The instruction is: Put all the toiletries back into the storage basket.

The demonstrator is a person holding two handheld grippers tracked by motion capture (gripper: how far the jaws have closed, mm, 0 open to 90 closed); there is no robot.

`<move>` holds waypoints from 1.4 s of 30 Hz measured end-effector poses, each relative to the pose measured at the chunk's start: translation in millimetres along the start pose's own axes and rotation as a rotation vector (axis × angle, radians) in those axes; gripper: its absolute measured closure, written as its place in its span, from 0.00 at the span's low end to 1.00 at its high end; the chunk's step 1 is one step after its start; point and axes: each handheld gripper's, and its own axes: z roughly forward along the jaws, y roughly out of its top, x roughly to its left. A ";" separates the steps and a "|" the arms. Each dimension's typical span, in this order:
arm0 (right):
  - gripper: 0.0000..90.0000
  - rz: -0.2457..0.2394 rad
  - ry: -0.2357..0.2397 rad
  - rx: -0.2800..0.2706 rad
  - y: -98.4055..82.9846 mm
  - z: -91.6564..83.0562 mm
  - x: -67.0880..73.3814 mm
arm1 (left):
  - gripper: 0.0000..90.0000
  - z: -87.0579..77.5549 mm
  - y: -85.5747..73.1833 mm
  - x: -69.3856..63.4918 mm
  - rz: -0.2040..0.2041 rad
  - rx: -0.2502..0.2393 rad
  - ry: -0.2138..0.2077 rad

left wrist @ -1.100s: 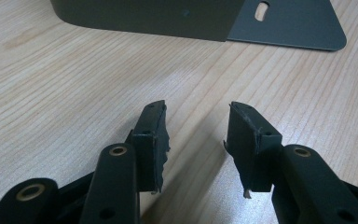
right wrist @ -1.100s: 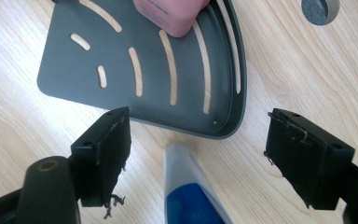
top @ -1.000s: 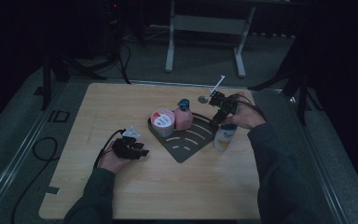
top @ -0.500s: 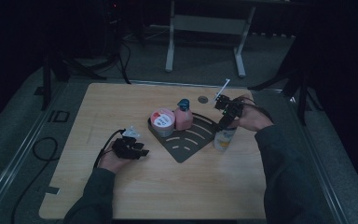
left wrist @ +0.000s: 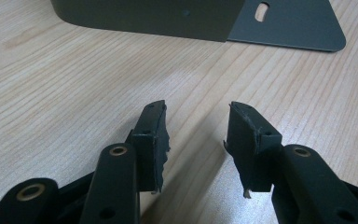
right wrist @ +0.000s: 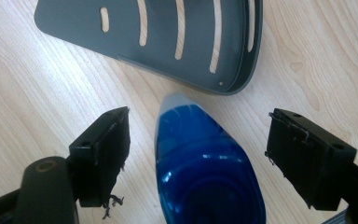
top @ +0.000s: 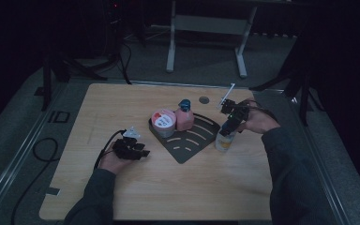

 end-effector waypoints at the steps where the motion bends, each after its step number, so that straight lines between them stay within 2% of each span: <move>1: 0.24 0.003 0.003 0.003 -1.0 -0.1 -0.5 | 0.64 0.0 0.0 0.0 0.000 0.001 0.001; 11: 0.27 -0.012 0.015 0.034 -6.6 6.0 -2.7 | 0.64 -0.1 0.1 0.0 0.002 0.002 0.001; 34: 0.48 -0.032 0.057 0.123 -3.4 26.3 -4.5 | 0.64 -0.1 0.2 -0.1 0.002 0.004 0.002; 42: 0.54 -0.029 0.069 0.124 -3.9 29.8 -5.3 | 0.64 -0.1 0.2 -0.2 0.002 0.004 0.002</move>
